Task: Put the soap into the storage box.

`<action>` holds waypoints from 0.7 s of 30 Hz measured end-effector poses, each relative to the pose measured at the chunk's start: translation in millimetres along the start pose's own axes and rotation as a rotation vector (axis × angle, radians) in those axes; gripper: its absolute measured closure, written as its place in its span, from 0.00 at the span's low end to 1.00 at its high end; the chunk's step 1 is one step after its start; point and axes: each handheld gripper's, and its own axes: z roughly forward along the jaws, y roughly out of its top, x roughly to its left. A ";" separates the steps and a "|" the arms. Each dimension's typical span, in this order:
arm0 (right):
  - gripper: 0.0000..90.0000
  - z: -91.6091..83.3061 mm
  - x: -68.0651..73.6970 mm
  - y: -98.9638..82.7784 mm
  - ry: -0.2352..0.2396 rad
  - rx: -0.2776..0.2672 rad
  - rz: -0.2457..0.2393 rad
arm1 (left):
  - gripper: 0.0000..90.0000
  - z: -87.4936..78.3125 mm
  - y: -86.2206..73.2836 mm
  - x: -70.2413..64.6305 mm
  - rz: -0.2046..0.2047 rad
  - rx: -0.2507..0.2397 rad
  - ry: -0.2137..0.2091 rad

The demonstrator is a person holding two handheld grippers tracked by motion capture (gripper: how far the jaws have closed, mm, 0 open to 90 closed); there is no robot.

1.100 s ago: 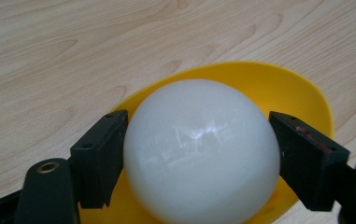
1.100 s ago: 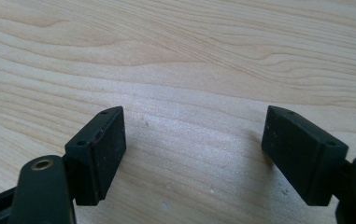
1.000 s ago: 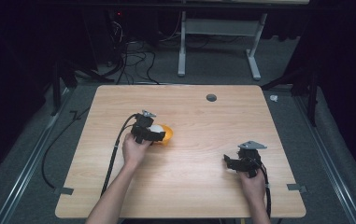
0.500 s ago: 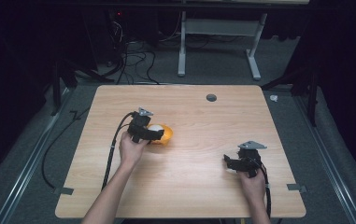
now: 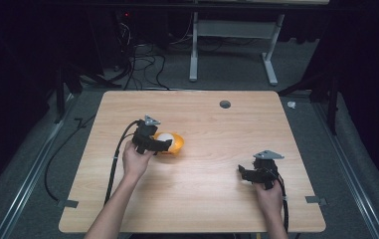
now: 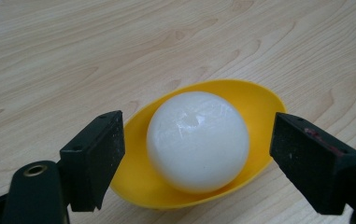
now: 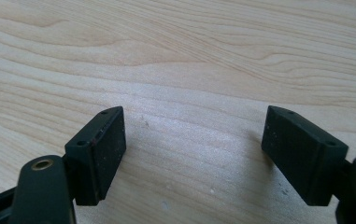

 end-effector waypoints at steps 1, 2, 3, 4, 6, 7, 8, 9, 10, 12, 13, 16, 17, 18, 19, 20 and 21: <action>0.25 0.0 0.0 0.0 0.000 0.000 0.000 | 0.21 -1.4 0.0 -0.1 0.003 0.000 -0.002; 0.25 0.0 0.0 0.0 0.000 0.000 0.000 | 0.21 -2.6 -0.2 -0.2 0.003 -0.003 -0.003; 0.25 0.0 0.0 0.0 0.000 0.000 0.000 | 0.21 -3.7 -0.6 -0.4 0.003 -0.007 -0.004; 0.25 0.0 0.0 0.0 0.000 0.000 0.000 | 0.21 -4.6 -1.0 -0.5 0.004 -0.009 -0.004; 0.25 0.0 0.0 0.0 0.000 0.000 0.000 | 0.21 -5.6 -2.3 -0.7 -0.001 -0.015 -0.005; 0.25 0.0 0.0 0.0 0.000 0.000 0.000 | 0.22 -5.7 -2.9 -0.5 -0.001 -0.016 -0.005; 0.25 0.0 0.0 0.0 0.000 0.000 0.000 | 0.22 -5.7 -2.9 -0.5 -0.001 -0.016 -0.005; 0.25 0.0 0.0 0.0 0.000 0.000 -0.001 | 0.22 -5.4 -4.1 -0.5 -0.002 -0.013 -0.008; 0.25 0.0 0.0 0.0 0.000 0.000 -0.001 | 0.22 -5.4 -4.7 -0.7 -0.004 -0.015 -0.010; 0.25 0.0 0.0 0.0 0.000 0.000 -0.001 | 0.22 -6.6 -5.9 -1.2 -0.004 -0.019 -0.011; 0.25 0.0 0.0 0.0 0.000 0.000 0.000 | 0.22 -7.3 -6.6 -1.6 -0.006 -0.023 -0.014; 0.25 0.0 0.0 0.0 0.000 0.000 -0.001 | 0.22 -10.4 -8.4 -1.6 -0.007 -0.029 -0.017; 0.25 0.1 0.1 0.0 0.000 0.000 -0.001 | 0.22 -11.7 -8.9 -1.2 -0.005 -0.030 -0.015; 0.25 0.1 0.1 0.0 -0.001 0.000 -0.002 | 0.22 -11.7 -8.9 -1.2 -0.005 -0.030 -0.015; 0.25 0.1 0.1 0.0 -0.001 0.000 -0.002 | 0.22 -14.5 -9.7 -0.6 -0.007 -0.036 -0.017; 0.25 0.1 0.2 0.0 -0.001 0.001 -0.002 | 0.22 -15.7 -9.8 -0.4 -0.005 -0.034 -0.016; 0.25 0.1 0.2 0.0 -0.002 0.001 -0.002 | 0.22 -16.9 -9.9 -0.3 -0.004 -0.036 -0.015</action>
